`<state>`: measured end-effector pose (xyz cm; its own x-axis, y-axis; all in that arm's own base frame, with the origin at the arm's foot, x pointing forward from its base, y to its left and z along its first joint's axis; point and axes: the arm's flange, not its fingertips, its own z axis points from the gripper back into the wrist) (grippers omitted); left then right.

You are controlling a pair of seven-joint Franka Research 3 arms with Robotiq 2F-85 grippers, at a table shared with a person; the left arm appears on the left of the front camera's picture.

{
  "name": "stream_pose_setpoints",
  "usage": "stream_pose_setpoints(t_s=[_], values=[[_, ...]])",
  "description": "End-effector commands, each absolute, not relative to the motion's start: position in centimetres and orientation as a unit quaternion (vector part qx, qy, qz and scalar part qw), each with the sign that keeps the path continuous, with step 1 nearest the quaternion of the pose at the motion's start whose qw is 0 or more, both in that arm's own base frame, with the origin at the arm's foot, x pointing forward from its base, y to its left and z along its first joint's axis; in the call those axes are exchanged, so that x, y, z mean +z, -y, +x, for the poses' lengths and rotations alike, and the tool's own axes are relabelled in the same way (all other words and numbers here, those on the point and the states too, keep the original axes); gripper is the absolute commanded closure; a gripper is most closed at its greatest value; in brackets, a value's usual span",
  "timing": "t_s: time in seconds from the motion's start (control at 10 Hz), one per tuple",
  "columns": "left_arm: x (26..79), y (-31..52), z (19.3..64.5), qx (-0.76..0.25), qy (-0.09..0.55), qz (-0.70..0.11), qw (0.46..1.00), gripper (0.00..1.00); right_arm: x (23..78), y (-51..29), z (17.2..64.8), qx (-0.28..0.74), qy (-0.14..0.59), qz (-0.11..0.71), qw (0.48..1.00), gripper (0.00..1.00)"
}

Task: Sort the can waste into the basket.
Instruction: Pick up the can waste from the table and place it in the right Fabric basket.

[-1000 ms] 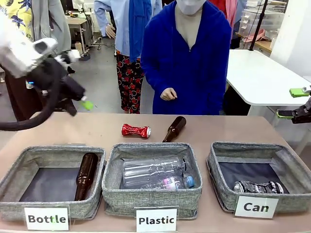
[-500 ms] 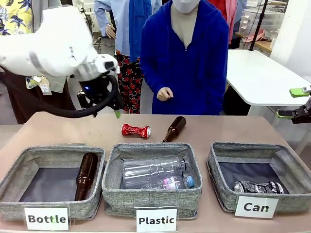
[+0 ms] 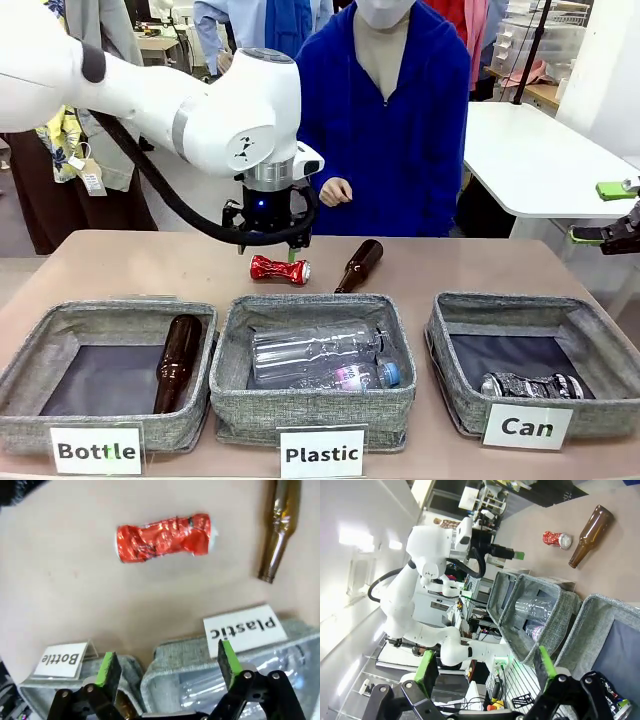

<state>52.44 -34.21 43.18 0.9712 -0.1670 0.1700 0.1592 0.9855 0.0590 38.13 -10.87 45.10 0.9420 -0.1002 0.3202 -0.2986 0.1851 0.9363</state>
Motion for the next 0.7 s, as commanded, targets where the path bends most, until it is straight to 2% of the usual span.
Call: stream_pose_setpoints(t_s=[0.0, 0.3, 0.4, 0.5, 0.6], values=[[42.8, 34.4, 51.4, -0.104, 0.08, 0.032, 0.991, 0.0, 45.2, 11.1, 38.0, 0.076, 0.159, 0.635, 0.752, 0.0], [43.1, 34.4, 52.3, -0.086, 0.086, 0.024, 0.992, 0.0, 45.2, 11.1, 38.0, 0.076, 0.159, 0.635, 0.752, 0.0], [43.7, 35.0, 53.4, -0.226, 0.137, -0.022, 0.964, 0.0, 45.2, 11.1, 38.0, 0.076, 0.159, 0.635, 0.752, 0.0], [44.4, 34.3, 55.1, -0.364, 0.11, -0.073, 0.922, 0.0, 45.2, 11.1, 38.0, 0.076, 0.159, 0.635, 0.752, 0.0], [45.1, 32.8, 56.0, -0.427, 0.098, -0.103, 0.893, 0.0, 45.2, 11.1, 38.0, 0.076, 0.159, 0.635, 0.752, 0.0]])
